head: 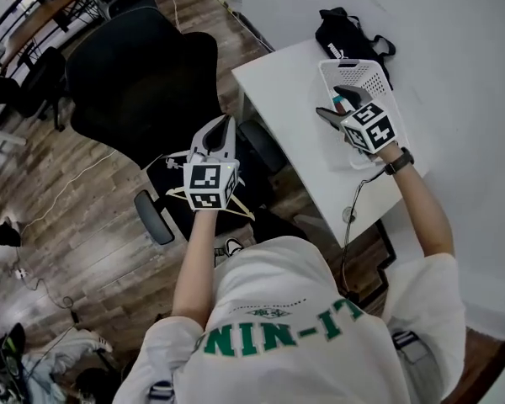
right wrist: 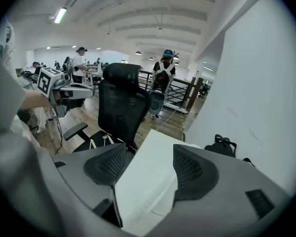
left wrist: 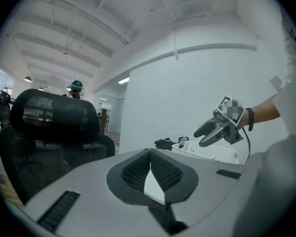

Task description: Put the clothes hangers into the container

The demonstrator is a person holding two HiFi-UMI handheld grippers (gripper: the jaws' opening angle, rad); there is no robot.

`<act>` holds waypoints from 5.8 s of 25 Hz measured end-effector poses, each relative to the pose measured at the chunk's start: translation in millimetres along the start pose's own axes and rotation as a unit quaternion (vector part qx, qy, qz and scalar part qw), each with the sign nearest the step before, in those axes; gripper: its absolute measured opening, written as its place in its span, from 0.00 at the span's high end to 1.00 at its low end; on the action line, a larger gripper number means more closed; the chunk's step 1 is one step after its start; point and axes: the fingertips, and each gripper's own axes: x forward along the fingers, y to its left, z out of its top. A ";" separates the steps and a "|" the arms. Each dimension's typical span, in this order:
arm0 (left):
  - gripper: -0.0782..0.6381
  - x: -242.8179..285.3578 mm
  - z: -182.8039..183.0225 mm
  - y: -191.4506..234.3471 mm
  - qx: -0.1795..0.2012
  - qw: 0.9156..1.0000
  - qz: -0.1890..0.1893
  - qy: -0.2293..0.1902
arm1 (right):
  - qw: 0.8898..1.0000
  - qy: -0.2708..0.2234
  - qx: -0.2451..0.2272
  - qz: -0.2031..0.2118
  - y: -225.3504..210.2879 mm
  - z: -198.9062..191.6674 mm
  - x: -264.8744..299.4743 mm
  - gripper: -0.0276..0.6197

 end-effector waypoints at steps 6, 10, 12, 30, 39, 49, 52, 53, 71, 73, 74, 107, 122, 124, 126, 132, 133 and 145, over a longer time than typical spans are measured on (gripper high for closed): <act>0.87 -67.1 -21.3 46.8 -0.010 0.998 0.056 0.006 | 0.996 0.000 -0.045 0.083 91.1 42.9 40.3 0.48; 0.87 -105.5 -42.3 78.5 -0.024 0.995 0.097 0.015 | 0.986 0.014 -0.078 0.144 153.2 54.7 76.8 0.48; 0.84 -124.3 -53.7 93.8 -0.033 0.993 0.115 0.018 | 0.980 0.024 -0.101 0.170 184.1 57.1 96.8 0.47; 0.78 -175.6 -204.2 173.8 -0.092 0.972 0.201 0.084 | 0.940 0.172 0.016 0.294 381.9 -113.2 301.5 0.46; 0.81 -150.8 -325.9 170.0 -0.137 0.965 0.189 0.119 | 0.928 0.238 0.071 0.276 435.7 -254.4 379.0 0.46; 0.85 -136.2 -395.0 172.8 -0.156 0.958 0.188 0.146 | 0.934 0.267 0.128 0.200 441.2 -326.3 447.4 0.64; 0.86 -135.8 -401.5 175.0 -0.155 0.958 0.189 0.151 | 0.934 0.272 0.133 0.188 441.3 -330.6 454.0 0.77; 0.86 -135.6 -403.2 176.0 -0.154 0.958 0.189 0.153 | 0.933 0.273 0.143 0.188 441.8 -330.3 454.9 0.77; 0.87 -138.8 -307.4 167.5 -0.134 0.963 0.187 0.140 | 0.943 0.189 0.178 0.207 399.0 -205.5 373.6 0.81; 0.87 -138.7 -290.2 166.1 -0.132 0.964 0.186 0.135 | 0.946 0.180 0.177 0.204 388.6 -187.9 360.7 0.81; 0.87 -139.1 -282.0 164.9 -0.132 0.965 0.185 0.132 | 0.947 0.176 0.178 0.201 383.3 -179.5 353.3 0.81; 0.87 -71.3 -36.6 82.3 -0.023 0.997 0.056 0.057 | 0.979 -0.040 0.119 0.160 165.9 81.7 67.6 0.86; 0.87 45.8 58.2 -17.7 0.005 0.993 -0.115 0.002 | 0.981 -0.083 0.174 0.020 -5.4 84.9 -78.6 0.86; 0.87 59.4 67.5 -40.1 0.010 0.989 -0.145 -0.002 | 0.981 -0.079 0.179 -0.005 -22.9 72.4 -101.8 0.86; 0.87 70.8 75.8 -60.7 0.016 0.985 -0.173 -0.006 | 0.980 -0.072 0.185 -0.029 -37.2 59.5 -123.0 0.86; 0.87 107.6 78.4 -116.6 0.029 0.973 -0.231 -0.004 | 0.973 -0.052 0.207 -0.088 -74.4 13.7 -166.1 0.86; 0.87 112.6 77.4 -125.4 0.027 0.970 -0.241 -0.002 | 0.971 -0.050 0.212 -0.095 -79.3 6.2 -170.8 0.86; 0.87 146.3 61.1 -194.5 0.039 0.948 -0.315 0.017 | 0.954 0.043 0.262 -0.136 -97.9 -96.9 -150.2 0.86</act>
